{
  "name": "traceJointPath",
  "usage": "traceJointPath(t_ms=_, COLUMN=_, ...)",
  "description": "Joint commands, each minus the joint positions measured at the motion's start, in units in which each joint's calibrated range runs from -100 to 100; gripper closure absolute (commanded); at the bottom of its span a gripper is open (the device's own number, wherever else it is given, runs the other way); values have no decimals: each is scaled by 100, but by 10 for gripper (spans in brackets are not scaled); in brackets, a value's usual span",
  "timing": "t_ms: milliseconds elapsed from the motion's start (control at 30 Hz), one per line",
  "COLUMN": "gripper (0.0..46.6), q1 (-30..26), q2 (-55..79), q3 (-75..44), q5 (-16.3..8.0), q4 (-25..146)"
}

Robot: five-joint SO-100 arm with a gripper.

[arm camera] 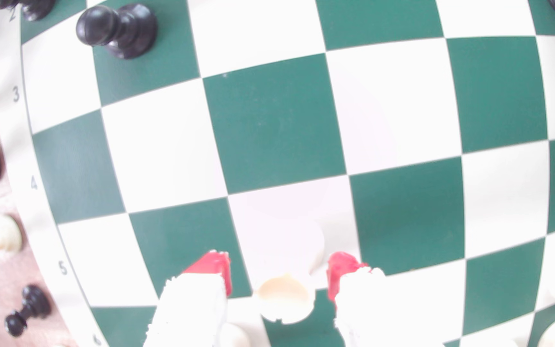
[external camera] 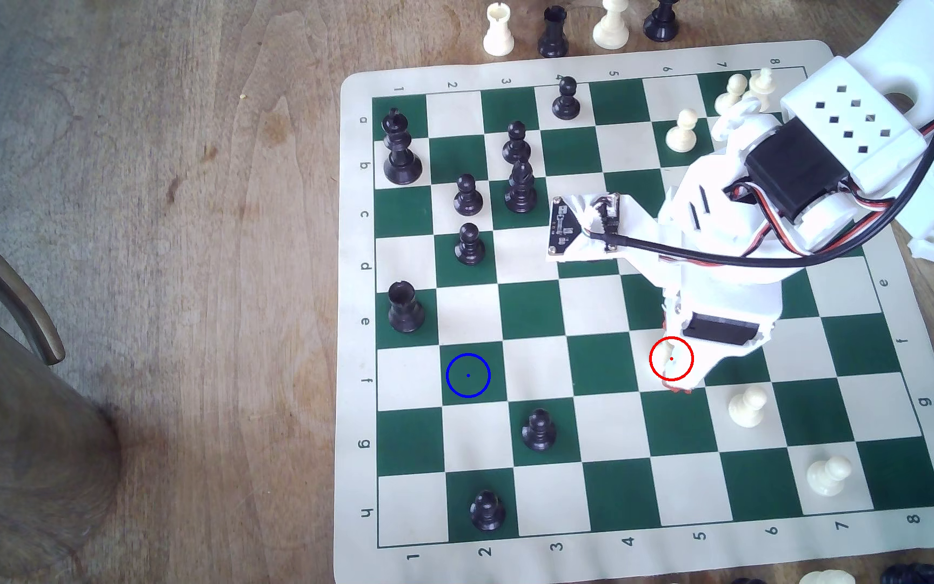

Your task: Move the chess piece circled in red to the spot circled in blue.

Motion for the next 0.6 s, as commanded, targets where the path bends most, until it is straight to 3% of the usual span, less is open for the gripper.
traceJointPath(t_ms=0, gripper=313, q1=10, q2=-230, q3=-122, q5=-20, q4=-28)
traceJointPath(t_ms=567, gripper=357, q1=65, q2=-281, q3=-194, q5=-20, q4=-93)
